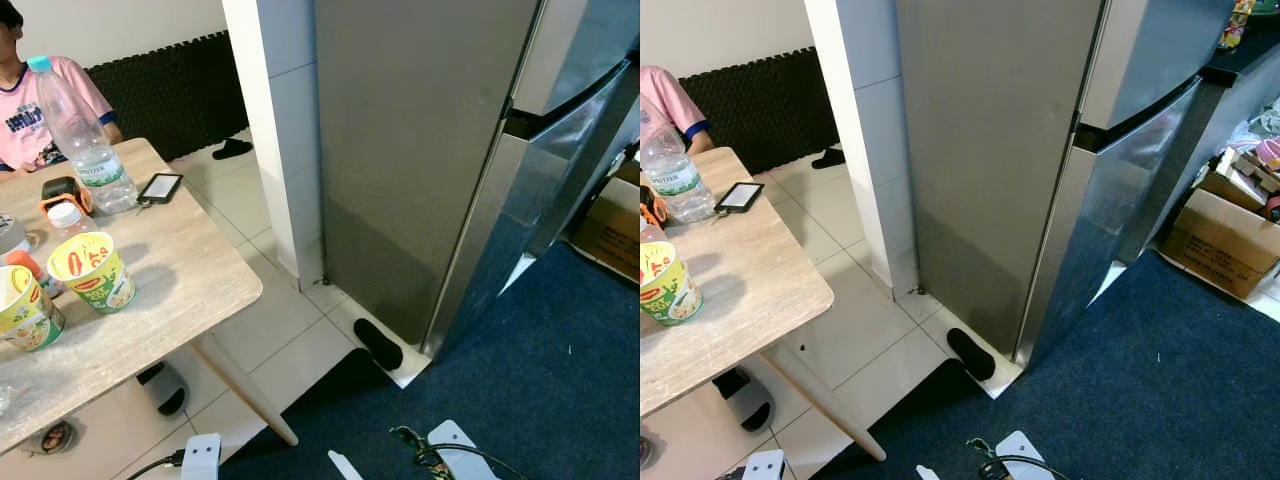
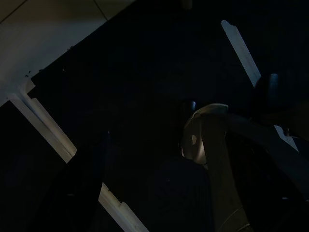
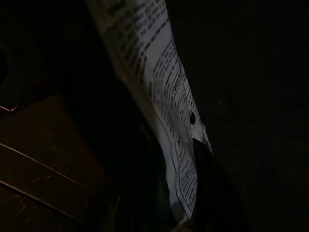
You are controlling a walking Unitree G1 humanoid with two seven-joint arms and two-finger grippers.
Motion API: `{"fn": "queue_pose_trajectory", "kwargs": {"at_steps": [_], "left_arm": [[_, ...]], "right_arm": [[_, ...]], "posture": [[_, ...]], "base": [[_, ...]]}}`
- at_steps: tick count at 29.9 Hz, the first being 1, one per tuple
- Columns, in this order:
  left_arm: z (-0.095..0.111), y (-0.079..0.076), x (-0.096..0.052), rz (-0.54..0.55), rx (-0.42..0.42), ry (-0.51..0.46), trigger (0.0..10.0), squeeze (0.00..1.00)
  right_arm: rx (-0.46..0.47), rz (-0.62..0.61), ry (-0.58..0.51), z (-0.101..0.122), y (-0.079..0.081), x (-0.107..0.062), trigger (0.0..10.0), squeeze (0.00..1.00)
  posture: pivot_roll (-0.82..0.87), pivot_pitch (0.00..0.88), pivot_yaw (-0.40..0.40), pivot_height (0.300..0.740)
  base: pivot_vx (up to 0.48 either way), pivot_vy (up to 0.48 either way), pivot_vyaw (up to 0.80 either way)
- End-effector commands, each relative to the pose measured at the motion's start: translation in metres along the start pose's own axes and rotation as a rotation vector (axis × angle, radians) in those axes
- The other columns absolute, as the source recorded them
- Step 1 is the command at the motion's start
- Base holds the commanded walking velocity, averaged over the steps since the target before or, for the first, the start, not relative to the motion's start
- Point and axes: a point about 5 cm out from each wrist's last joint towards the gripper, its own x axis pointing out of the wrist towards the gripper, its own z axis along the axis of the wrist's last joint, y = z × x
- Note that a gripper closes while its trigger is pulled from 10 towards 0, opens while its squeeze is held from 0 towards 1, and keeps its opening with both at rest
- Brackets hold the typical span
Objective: Restocking fridge
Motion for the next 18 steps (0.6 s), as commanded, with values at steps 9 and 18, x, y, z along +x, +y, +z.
{"fn": "queue_pose_trajectory", "kwargs": {"at_steps": [9,18], "left_arm": [[-0.0034,0.0071,-0.0015,0.019,-0.007,0.011,10.0,0.0],[-0.0033,0.0064,-0.0013,0.019,-0.006,0.012,10.0,0.0]], "right_arm": [[-0.007,-0.005,-0.026,0.0076,0.0003,0.0002,10.0,0.0],[-0.013,-0.003,-0.029,0.0127,0.0025,0.0006,10.0,0.0]], "posture": [[0.01,0.0,0.028,0.74],[0.01,0.0,0.031,0.74]], "base": [[0.0,0.0,0.0],[0.0,0.0,0.0]]}}
